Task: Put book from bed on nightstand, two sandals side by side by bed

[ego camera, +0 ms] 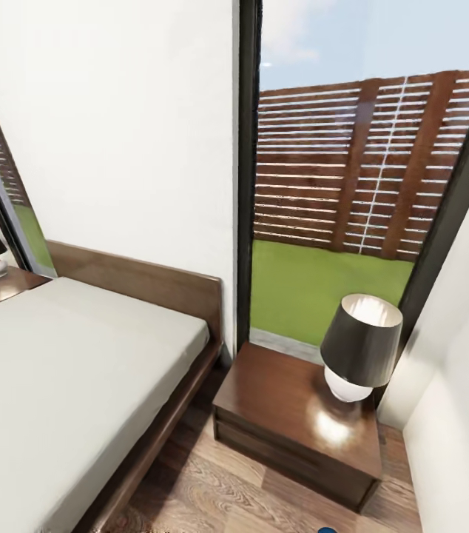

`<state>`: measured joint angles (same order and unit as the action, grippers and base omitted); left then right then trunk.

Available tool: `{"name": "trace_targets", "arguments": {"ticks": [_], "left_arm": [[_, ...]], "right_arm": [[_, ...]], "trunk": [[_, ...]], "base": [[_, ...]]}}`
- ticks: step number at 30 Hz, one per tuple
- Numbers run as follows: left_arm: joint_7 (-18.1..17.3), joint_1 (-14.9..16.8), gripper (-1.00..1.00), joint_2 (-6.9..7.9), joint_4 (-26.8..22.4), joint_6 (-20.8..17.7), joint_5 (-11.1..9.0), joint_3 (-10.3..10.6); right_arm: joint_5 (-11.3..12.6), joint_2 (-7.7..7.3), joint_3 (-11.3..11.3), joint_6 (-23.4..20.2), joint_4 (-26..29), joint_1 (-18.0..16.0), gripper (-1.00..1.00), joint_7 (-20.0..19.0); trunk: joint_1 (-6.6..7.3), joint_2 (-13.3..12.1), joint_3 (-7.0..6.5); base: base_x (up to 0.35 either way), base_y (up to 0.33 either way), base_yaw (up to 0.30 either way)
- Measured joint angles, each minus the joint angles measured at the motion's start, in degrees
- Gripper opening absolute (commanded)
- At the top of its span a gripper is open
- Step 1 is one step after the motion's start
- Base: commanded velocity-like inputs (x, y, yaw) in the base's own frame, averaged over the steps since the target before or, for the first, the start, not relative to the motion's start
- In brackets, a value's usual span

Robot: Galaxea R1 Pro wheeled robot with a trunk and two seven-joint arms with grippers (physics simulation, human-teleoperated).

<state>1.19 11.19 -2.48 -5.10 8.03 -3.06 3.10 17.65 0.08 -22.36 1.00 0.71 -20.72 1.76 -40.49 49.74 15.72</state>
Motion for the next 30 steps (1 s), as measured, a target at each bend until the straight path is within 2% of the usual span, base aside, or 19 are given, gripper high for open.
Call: {"name": "trace_targets", "arguments": {"ticks": [30], "left_arm": [[0.0,0.0,-1.0,0.11,0.3,-0.2,0.2,0.0]], "right_arm": [[0.0,0.0,0.0,0.0,0.0,0.0,-1.0,0.0]], "trunk": [[0.0,0.0,0.0]], "base": [[0.0,0.0,0.256]]}}
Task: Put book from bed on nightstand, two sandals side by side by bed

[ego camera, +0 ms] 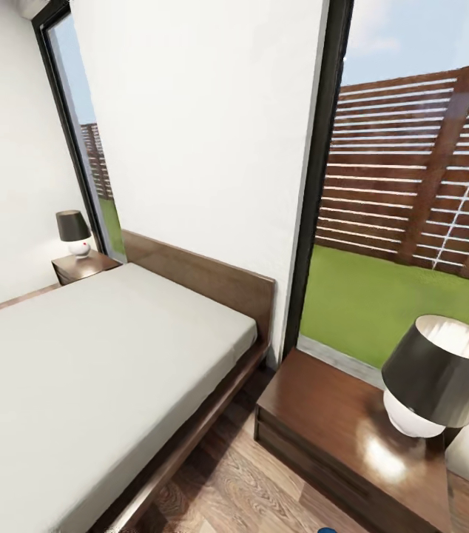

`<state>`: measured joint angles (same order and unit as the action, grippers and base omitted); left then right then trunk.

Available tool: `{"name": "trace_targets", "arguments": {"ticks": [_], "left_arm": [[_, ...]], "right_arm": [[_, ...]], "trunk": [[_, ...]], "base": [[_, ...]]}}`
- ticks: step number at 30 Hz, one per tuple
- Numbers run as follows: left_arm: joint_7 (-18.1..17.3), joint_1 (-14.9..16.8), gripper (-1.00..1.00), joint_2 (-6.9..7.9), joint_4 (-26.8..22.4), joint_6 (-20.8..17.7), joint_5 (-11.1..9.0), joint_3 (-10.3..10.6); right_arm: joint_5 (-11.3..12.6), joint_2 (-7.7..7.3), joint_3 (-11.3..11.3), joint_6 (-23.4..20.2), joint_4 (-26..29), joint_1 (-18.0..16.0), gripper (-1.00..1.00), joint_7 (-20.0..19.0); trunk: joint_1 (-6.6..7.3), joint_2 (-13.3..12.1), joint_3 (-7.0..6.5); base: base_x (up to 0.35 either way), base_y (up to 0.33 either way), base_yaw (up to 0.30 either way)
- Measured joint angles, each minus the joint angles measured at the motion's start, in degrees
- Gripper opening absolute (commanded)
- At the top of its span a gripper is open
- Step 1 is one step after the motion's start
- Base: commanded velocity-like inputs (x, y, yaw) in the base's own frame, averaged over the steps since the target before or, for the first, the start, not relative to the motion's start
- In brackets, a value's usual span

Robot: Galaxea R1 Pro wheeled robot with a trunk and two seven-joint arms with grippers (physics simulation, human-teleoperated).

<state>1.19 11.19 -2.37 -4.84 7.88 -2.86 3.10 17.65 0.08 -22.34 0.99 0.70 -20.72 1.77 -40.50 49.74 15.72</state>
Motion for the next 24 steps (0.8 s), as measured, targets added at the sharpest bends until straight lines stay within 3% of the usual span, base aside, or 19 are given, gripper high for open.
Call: {"name": "trace_targets", "arguments": {"ticks": [24], "left_arm": [[0.1,0.0,-1.0,0.26,0.1,0.0,-0.3,-0.1]], "right_arm": [[0.0,0.0,0.0,0.0,0.0,0.0,-1.0,0.0]], "trunk": [[0.0,0.0,0.0]], "base": [[0.0,0.0,0.256]]}}
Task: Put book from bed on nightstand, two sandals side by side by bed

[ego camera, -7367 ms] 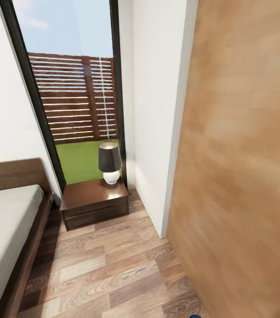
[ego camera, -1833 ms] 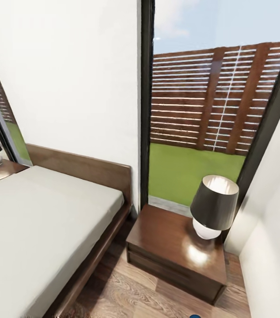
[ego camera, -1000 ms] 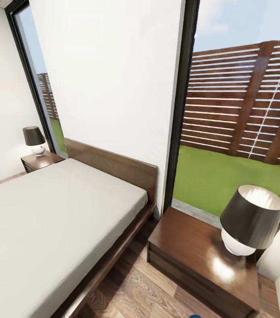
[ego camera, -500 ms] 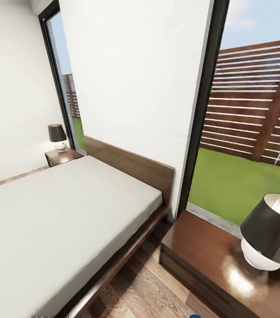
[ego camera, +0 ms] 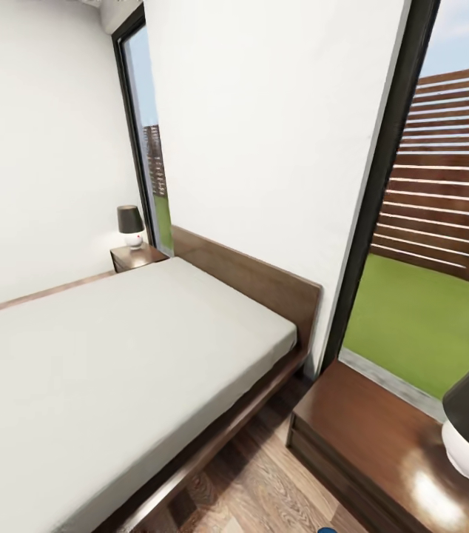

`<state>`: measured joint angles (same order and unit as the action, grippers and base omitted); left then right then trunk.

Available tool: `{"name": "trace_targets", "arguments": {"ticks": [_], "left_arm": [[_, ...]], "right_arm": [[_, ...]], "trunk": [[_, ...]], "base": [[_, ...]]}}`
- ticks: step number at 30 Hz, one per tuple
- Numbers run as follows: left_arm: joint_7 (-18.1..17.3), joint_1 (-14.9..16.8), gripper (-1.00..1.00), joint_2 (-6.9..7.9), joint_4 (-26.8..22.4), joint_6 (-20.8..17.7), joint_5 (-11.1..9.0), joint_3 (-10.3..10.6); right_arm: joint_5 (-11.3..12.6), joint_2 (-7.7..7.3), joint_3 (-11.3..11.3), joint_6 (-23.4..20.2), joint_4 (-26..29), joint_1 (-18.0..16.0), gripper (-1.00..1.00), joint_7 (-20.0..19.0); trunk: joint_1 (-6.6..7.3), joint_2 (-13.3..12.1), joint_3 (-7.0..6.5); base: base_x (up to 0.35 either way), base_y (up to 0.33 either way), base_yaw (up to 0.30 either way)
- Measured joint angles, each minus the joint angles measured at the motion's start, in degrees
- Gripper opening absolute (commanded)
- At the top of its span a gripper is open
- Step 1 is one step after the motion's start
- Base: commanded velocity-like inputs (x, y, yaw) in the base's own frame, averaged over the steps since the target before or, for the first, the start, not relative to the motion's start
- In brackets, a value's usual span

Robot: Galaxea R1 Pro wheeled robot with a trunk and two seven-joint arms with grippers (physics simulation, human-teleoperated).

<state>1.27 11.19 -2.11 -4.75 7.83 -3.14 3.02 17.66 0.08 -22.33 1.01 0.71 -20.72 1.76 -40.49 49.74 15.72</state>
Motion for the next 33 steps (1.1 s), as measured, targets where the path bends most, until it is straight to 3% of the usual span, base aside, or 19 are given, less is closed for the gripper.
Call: {"name": "trace_targets", "arguments": {"ticks": [33], "left_arm": [[0.0,-0.1,-1.0,0.1,0.1,0.0,0.1,0.0]], "right_arm": [[0.0,0.0,0.0,0.0,0.0,0.0,-1.0,0.0]], "trunk": [[0.0,0.0,0.0]], "base": [[0.0,0.0,0.256]]}}
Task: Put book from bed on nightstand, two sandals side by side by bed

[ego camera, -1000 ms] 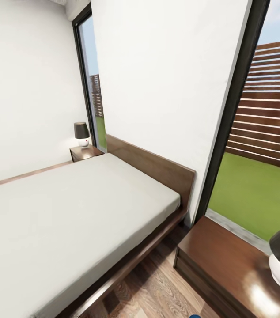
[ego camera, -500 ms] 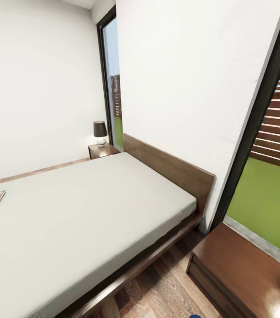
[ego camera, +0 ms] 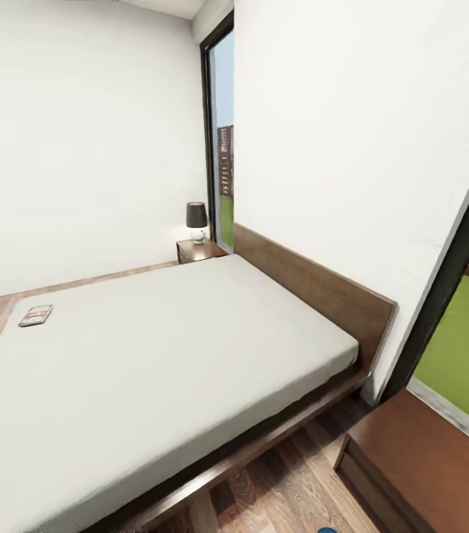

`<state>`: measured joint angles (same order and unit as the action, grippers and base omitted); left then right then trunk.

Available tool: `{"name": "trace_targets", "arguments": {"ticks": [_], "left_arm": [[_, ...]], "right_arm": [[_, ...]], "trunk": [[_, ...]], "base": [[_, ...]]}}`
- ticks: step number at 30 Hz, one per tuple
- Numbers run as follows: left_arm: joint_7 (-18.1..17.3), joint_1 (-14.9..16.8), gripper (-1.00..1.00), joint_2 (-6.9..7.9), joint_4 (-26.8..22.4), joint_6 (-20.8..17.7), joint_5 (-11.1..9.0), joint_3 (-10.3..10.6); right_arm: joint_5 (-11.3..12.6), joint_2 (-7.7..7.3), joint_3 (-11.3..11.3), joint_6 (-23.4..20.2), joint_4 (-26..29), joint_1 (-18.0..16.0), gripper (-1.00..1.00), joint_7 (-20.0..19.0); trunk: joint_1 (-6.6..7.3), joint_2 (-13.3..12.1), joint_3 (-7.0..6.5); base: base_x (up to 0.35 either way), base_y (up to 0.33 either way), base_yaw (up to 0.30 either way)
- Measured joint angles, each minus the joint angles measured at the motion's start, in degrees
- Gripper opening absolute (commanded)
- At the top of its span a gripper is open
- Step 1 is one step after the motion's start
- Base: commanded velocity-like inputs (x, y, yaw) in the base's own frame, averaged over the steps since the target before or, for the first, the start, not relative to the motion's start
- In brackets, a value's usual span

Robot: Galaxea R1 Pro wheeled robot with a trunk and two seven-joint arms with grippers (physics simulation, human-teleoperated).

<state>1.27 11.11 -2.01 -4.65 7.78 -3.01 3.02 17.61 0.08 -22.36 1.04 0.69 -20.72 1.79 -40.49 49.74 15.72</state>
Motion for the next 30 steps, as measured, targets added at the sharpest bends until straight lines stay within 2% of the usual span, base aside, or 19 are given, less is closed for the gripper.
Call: {"name": "trace_targets", "arguments": {"ticks": [30], "left_arm": [[0.0,0.0,-1.0,0.0,0.0,0.1,-0.2,0.0]], "right_arm": [[0.0,0.0,0.0,0.0,0.0,0.0,-1.0,0.0]], "trunk": [[0.0,0.0,0.0]], "base": [[0.0,0.0,0.256]]}}
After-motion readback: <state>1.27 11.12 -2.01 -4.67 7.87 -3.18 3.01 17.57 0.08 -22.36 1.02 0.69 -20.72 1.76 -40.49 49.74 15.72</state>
